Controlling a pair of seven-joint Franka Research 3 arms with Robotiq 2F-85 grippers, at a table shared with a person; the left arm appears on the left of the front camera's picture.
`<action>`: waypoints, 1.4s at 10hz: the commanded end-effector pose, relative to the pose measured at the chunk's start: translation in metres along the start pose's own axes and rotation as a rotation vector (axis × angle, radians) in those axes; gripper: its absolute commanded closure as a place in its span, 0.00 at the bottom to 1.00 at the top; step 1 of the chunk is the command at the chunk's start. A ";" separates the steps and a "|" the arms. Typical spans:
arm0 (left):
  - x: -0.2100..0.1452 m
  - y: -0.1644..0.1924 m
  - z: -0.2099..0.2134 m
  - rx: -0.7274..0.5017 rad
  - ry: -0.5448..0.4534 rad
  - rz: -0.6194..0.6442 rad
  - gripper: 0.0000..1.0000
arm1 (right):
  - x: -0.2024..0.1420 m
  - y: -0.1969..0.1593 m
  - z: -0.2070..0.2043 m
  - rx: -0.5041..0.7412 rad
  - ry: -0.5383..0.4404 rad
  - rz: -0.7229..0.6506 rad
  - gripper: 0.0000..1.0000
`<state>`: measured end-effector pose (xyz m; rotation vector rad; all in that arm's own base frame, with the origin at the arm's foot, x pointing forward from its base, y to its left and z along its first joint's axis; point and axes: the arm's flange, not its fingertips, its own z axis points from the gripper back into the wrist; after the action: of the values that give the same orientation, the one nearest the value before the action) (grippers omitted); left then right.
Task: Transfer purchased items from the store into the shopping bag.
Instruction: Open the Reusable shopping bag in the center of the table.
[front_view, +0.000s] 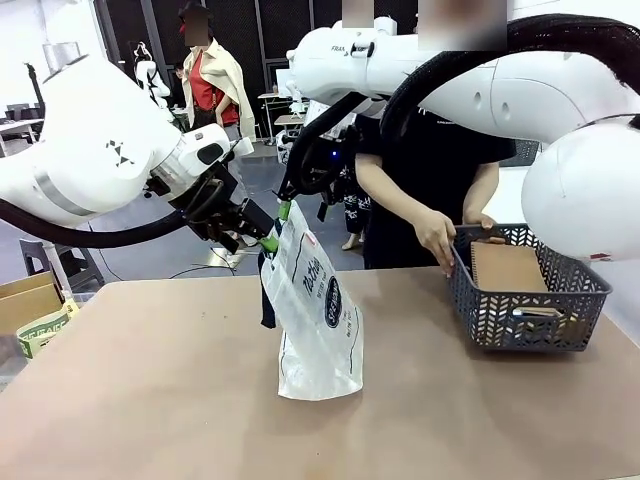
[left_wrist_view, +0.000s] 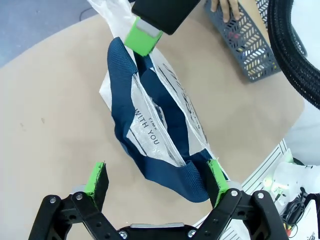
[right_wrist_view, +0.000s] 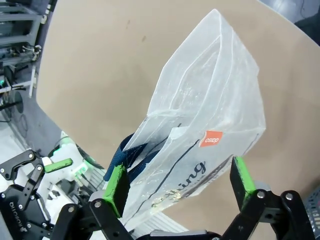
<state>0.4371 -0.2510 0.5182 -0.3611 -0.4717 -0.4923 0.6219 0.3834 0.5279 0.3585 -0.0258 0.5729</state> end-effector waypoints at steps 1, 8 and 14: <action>0.006 -0.001 -0.002 -0.019 0.003 0.012 0.00 | 0.010 0.004 0.002 -0.015 0.028 -0.033 0.00; 0.009 0.013 -0.013 0.014 0.020 0.044 0.00 | -0.021 -0.003 -0.010 -0.077 0.128 -0.116 0.00; 0.007 0.020 -0.017 0.117 -0.042 -0.009 0.00 | -0.014 0.008 0.000 -0.116 0.066 -0.080 0.00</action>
<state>0.4581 -0.2445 0.5070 -0.2926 -0.5029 -0.4844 0.6091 0.3784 0.5234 0.2457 0.0516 0.5024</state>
